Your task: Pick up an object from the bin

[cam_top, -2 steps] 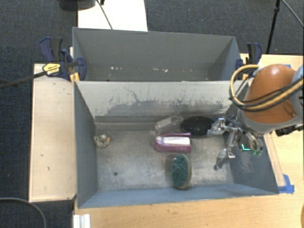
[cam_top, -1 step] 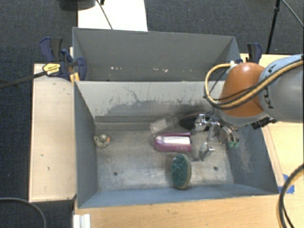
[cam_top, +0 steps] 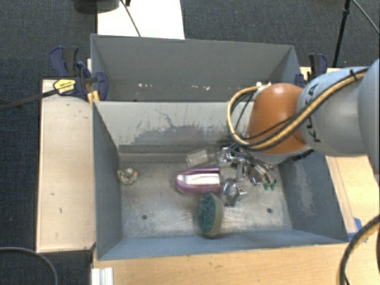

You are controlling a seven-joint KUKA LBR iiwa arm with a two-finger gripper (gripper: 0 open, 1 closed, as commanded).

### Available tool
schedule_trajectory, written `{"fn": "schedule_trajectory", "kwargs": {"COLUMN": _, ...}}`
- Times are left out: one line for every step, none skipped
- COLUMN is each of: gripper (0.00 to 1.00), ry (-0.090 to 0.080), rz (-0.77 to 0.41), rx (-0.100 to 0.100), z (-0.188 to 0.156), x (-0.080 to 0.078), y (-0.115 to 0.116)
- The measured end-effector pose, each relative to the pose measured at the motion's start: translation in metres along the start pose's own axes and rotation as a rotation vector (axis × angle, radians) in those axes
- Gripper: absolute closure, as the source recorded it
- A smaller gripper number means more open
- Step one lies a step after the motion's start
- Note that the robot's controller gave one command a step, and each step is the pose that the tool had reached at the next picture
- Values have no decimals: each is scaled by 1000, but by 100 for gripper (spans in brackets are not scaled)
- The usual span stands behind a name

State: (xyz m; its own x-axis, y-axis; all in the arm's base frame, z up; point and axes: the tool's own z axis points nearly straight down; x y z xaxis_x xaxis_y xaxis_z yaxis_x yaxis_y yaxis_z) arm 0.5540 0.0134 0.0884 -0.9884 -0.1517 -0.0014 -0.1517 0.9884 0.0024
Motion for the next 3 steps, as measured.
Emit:
{"fn": "schedule_trajectory", "kwargs": {"gripper": 0, "ry": 21, "rz": 89, "rx": 10, "z": 14, "x": -37, "y": 16}}
{"fn": "schedule_trajectory", "kwargs": {"gripper": 0, "ry": -2, "rz": 33, "rx": 0, "z": -16, "x": -25, "y": 74}}
{"fn": "schedule_trajectory", "kwargs": {"gripper": 0, "ry": -7, "rz": 133, "rx": 2, "z": 17, "x": 2, "y": 142}}
